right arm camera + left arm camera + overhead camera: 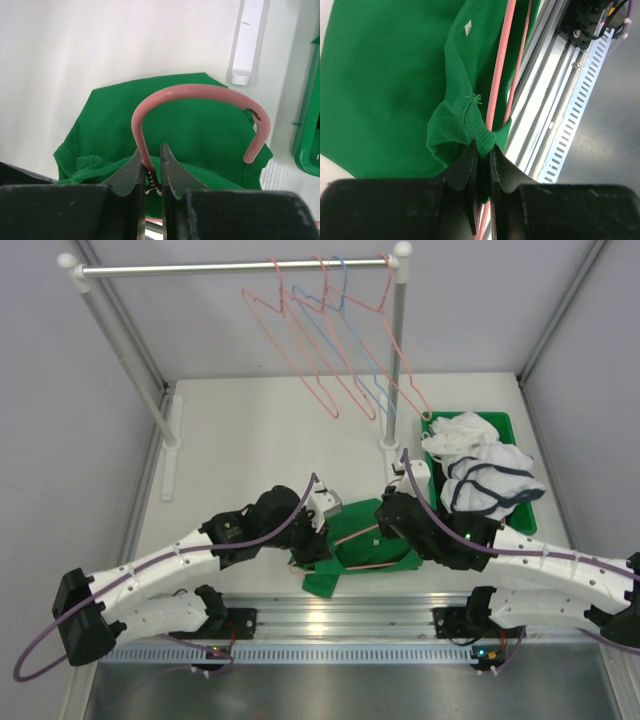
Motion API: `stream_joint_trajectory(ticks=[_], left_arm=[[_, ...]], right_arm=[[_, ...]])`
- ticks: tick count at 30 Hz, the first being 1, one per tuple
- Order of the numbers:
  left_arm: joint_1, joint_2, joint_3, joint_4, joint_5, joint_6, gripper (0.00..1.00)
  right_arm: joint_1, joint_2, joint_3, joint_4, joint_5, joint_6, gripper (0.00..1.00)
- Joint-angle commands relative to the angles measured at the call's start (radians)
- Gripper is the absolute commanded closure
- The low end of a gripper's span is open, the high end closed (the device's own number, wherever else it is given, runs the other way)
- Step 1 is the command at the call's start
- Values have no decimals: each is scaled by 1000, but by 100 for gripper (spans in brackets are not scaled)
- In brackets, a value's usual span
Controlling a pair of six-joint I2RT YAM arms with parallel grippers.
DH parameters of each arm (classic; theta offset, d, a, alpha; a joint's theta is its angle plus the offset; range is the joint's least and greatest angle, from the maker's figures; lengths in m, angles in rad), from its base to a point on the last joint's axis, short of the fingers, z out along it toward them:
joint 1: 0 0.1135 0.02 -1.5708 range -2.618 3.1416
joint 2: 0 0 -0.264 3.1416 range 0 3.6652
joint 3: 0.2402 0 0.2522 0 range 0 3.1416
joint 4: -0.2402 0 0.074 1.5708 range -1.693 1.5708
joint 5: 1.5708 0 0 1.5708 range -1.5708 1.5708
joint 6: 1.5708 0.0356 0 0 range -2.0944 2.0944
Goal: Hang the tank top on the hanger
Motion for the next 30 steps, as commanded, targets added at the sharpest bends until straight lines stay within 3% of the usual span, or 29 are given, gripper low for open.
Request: stream_joint_trajectory(ticks=[1,7,19,30], left_arm=[[6,-76,-47,146,-63,-90,100],[6,-118,-90,200,-66,-153,100],[4,-202,-205,312,-121,-256,100],[4,-362,-290,342,-277,-359,100]], right_arm=[[18,-9,43,41,7,-2,88],[19,4,66,39,7,-10,81],[19,12,97,27,8,-38,40],[21,-25,163,-43,50,-56,22]])
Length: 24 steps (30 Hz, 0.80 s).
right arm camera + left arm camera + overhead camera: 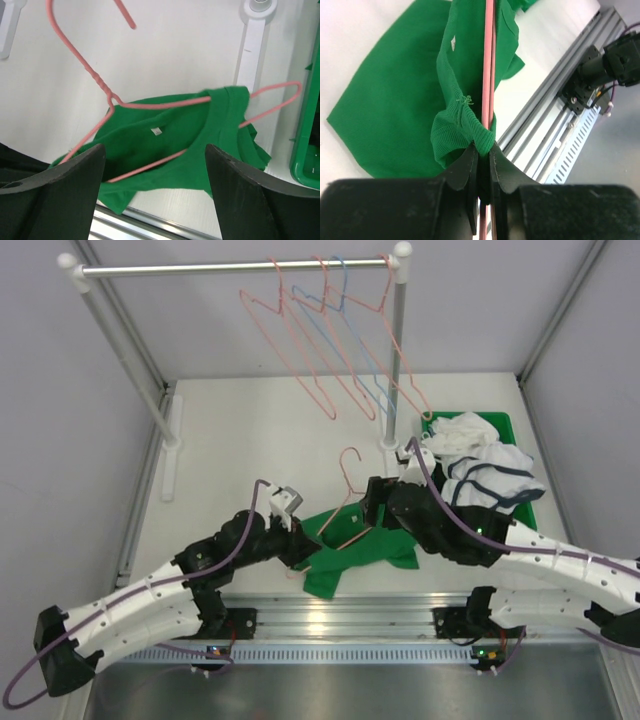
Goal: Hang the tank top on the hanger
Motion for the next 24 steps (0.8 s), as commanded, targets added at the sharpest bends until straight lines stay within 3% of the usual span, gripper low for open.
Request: stream_joint_trajectory(ticks=[1,3,12,24], left_arm=[[1,-63,-40,126,-111,-73,100],[1,-88,-51,125,-127,-94,100],[1,-207,-48,7,-449,-142,100],[3,-210,211,-260,-845,-25,100]], right_arm=[[15,-40,52,-27,45,-13,20],[15,-59,60,-38,56,-13,17],[15,-94,100,-93,91,-33,13],[17,-111,121,-132,96,-51,13]])
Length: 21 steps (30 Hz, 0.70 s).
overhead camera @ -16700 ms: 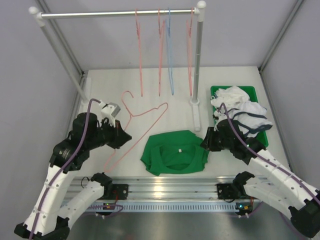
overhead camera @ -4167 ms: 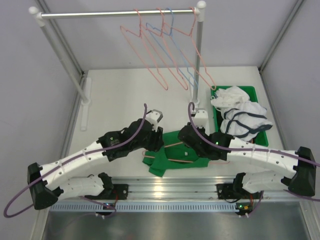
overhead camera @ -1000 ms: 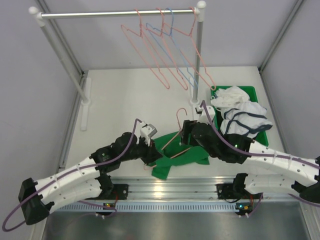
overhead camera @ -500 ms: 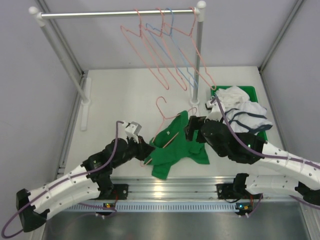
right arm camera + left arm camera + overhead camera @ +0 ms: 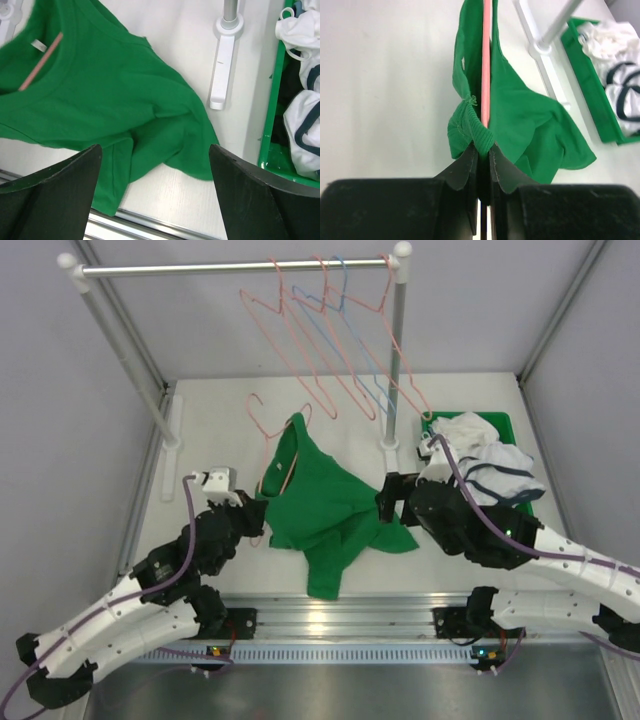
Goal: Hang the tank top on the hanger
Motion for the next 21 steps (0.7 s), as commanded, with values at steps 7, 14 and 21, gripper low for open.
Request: stream_joint_trajectory(ticks=[7,14,21], left_arm=[[37,139,259,-107,-296,181,100],[422,219,311,-46,86,246,100],[611,269,408,-27,221,293,100]], right_arm=[[15,-14,70,-17,5,-34,13],[15,-34,53,-7,-30,-57,13],[15,-56,44,6,-55,-112,12]])
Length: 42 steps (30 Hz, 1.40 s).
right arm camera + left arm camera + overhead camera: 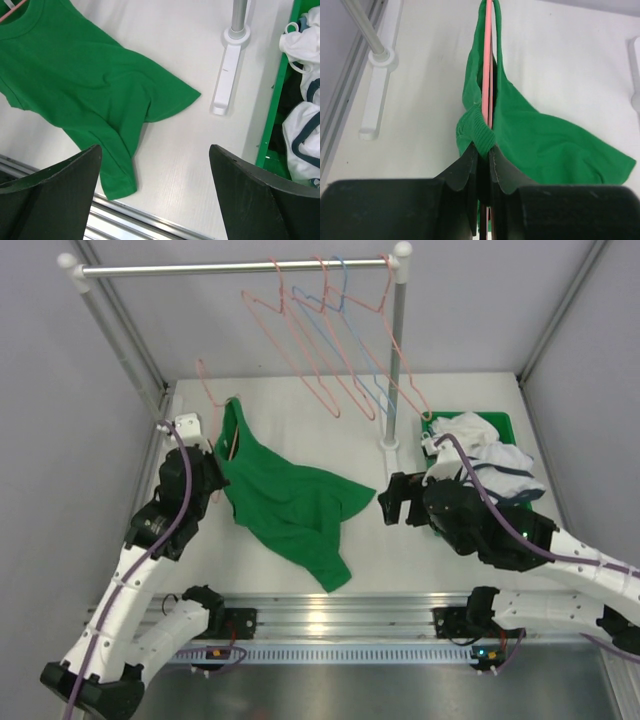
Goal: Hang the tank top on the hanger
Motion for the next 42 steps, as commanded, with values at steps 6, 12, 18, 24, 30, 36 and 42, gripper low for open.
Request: stream_joint_trajectory(ticks=[6,12,18,24,30,36,42], left_arm=[[74,-13,147,75,73,68,100],[74,-85,157,67,70,85,100],[74,-137,206,36,62,117,100],[74,-131,275,12,25,157,100],[74,-76,347,47,1,205,100],[74,2,431,75,-21,257,100],[74,91,511,127,-9,284,100]], right_arm=[[13,-41,13,56,-35,-95,12],[13,-53,13,76,-48,-149,11],[12,-61,4,94,-64,-172,11],[12,-55,7,116,-77,-192,10],[12,-39,14,143,-94,-215,10],[12,-13,34,151,-107,-237,9],[4,22,54,165,-122,-263,9]])
